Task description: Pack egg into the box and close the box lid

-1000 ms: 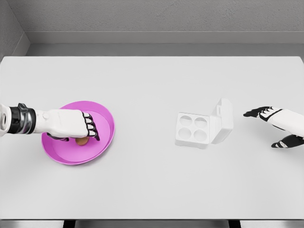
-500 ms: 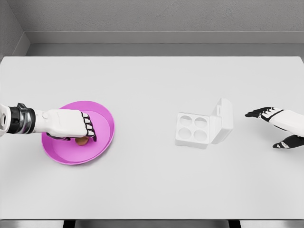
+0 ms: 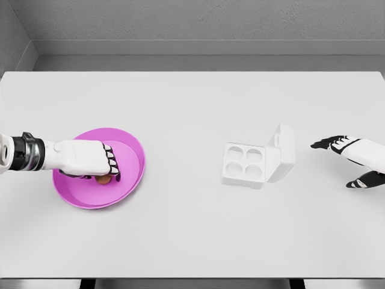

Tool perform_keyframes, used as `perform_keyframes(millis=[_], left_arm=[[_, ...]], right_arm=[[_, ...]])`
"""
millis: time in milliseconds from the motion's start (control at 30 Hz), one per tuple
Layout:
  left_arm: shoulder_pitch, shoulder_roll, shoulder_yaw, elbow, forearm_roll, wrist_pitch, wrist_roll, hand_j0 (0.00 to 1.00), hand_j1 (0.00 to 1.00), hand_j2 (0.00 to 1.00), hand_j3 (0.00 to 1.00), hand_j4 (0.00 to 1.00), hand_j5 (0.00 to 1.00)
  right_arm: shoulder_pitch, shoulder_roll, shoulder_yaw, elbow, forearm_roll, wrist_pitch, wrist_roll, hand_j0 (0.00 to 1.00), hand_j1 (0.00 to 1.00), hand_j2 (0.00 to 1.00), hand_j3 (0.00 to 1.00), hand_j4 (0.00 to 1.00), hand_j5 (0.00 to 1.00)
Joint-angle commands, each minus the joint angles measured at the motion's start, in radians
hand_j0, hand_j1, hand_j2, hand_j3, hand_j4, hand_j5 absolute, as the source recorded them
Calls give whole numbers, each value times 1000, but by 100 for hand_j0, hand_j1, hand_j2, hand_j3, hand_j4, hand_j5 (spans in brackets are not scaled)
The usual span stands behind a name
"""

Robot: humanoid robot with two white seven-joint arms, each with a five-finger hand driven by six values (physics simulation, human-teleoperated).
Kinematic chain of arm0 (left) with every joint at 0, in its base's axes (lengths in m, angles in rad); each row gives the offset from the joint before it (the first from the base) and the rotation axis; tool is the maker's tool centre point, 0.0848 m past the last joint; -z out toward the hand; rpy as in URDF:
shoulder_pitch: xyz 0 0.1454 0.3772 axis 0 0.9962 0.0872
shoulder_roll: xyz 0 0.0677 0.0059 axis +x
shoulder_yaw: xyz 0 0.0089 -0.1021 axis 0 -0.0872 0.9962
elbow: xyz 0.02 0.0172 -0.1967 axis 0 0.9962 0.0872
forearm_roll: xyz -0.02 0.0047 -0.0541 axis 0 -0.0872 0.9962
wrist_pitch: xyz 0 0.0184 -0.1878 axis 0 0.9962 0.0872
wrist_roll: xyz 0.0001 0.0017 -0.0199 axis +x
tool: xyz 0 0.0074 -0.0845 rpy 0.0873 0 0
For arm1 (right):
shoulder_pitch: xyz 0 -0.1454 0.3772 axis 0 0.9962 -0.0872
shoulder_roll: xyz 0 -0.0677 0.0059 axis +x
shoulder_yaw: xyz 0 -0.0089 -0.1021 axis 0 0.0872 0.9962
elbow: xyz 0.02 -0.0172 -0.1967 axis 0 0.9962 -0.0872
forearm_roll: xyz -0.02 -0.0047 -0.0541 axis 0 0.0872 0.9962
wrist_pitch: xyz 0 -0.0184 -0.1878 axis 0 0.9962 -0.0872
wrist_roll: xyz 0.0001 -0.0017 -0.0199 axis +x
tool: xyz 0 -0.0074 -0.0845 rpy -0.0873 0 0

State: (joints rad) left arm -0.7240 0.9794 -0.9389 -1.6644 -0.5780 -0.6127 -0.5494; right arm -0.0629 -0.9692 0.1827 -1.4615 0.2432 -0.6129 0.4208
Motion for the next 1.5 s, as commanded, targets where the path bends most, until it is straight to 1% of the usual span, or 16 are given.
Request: perform_keyframes(millis=[0, 133, 367, 700, 967, 1033, 1100, 1133, 1200, 1233, 1300, 1333, 1467], left_arm=[[0, 1, 0, 0, 3, 2, 0, 68, 68, 68, 68, 68, 68], [0, 1, 0, 2, 4, 2, 0, 67, 67, 67, 67, 67, 67], [0, 1, 0, 2, 4, 2, 0, 63, 63, 63, 63, 63, 63], [5, 1, 0, 0, 3, 2, 0, 65, 65, 65, 65, 65, 65], [6, 1, 2, 0, 3, 2, 0, 65, 65, 65, 65, 65, 65], [6, 4, 5, 0, 6, 2, 0, 66, 66, 66, 66, 66, 66], [6, 8, 6, -2, 7, 2, 0, 69, 69, 69, 69, 69, 69], [6, 10, 8, -2, 7, 2, 0, 72, 72, 72, 72, 72, 72], [6, 15, 9, -5, 29, 2, 0, 73, 73, 73, 73, 73, 73], [5, 16, 11, -6, 30, 2, 0, 75, 75, 75, 75, 75, 75], [5, 16, 12, -6, 33, 2, 0, 77, 77, 77, 77, 77, 77], [3, 18, 15, -6, 53, 2, 0, 78, 78, 78, 78, 78, 78], [3, 25, 32, -9, 72, 2, 0, 80, 80, 80, 80, 80, 80]], right_arm=[[0, -2, 0, -2, -7, 2, -1, 100, 100, 100, 100, 100, 100], [3, -2, 0, -3, -7, 2, -1, 100, 100, 100, 100, 100, 100], [3, -2, 0, -3, -8, 2, -1, 100, 100, 100, 100, 100, 100], [2, -3, 0, -2, -7, 2, -1, 100, 100, 100, 100, 100, 100], [3, -3, 0, -2, -7, 2, 1, 100, 100, 100, 100, 100, 100], [3, -5, 0, -2, -7, 2, -1, 100, 100, 100, 100, 100, 100], [5, -5, 0, -6, -7, 2, -1, 100, 100, 100, 100, 100, 100], [3, -6, 0, 9, -7, 2, -1, 100, 100, 100, 100, 100, 100], [2, -3, -2, 12, -8, 2, 0, 100, 100, 100, 100, 100, 100], [0, -3, -2, 1, -8, 2, -1, 100, 100, 100, 100, 100, 100], [5, -6, -2, 6, -7, 2, -1, 100, 100, 100, 100, 100, 100], [3, -5, -2, 3, -8, 2, -1, 100, 100, 100, 100, 100, 100], [6, -5, -2, -6, -8, 2, -1, 100, 100, 100, 100, 100, 100]])
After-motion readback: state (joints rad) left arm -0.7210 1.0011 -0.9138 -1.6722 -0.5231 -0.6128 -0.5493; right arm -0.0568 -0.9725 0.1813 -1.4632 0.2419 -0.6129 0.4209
